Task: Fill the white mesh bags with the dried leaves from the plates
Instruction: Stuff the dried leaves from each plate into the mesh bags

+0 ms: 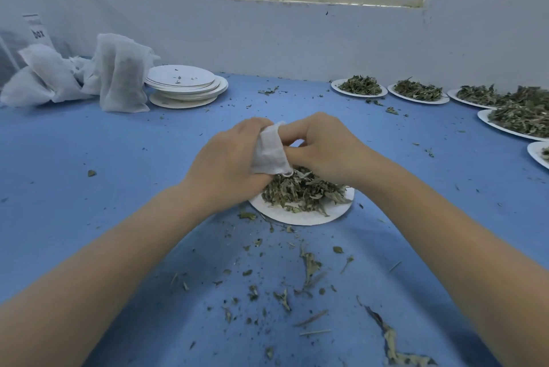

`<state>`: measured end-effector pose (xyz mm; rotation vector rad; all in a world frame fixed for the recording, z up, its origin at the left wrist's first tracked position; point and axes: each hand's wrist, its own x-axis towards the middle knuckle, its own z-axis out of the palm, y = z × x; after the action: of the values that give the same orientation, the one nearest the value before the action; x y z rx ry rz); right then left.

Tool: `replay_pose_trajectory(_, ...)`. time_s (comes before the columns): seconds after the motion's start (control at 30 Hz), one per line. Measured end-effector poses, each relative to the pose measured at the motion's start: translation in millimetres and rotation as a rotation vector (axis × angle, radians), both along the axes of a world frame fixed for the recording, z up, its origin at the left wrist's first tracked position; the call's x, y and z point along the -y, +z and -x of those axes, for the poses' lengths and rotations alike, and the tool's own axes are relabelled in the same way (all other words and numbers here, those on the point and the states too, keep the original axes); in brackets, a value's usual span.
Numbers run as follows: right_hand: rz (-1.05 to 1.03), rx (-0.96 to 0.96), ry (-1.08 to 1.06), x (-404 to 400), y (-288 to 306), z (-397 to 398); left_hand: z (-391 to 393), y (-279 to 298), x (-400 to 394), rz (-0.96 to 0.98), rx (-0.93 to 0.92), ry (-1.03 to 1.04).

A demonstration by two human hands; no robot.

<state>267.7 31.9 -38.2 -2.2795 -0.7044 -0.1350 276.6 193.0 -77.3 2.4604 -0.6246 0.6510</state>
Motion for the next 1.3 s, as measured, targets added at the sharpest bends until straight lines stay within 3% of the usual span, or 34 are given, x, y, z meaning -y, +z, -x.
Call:
replay_pose_trajectory(0.13, 0.166, -0.084, 0.096, 4, 5, 1, 3, 3, 1, 0.007, -0.029, -0.015)
replay_pose_trajectory(0.27, -0.066, -0.069, 0.093, 16, 12, -2, 0, 4, -3, -0.003, -0.008, 0.082)
replay_pose_trajectory(0.33, -0.069, -0.012, 0.034, 22, 15, -4, -2, 4, -6, 0.001, -0.007, 0.111)
replay_pose_trajectory(0.43, 0.204, -0.01, -0.056, 29, 20, -5, -3, 2, -10, -0.029, -0.009, 0.129)
replay_pose_trajectory(0.53, 0.539, -0.167, -0.08, 32, 22, -5, -2, -1, -10, -0.054, -0.017, 0.12)
replay_pose_trajectory(0.67, 0.706, -0.161, -0.058, 26, 14, -6, 0, -4, -9, -0.071, 0.019, 0.108)
replay_pose_trajectory(1.17, 0.221, 0.119, -0.096, 38, 32, -6, 2, -3, -9, -0.065, 0.014, 0.094)
replay_pose_trajectory(1.3, 0.173, 0.135, -0.072, 26, 25, -4, 2, -2, -6, -0.014, 0.007, 0.1)
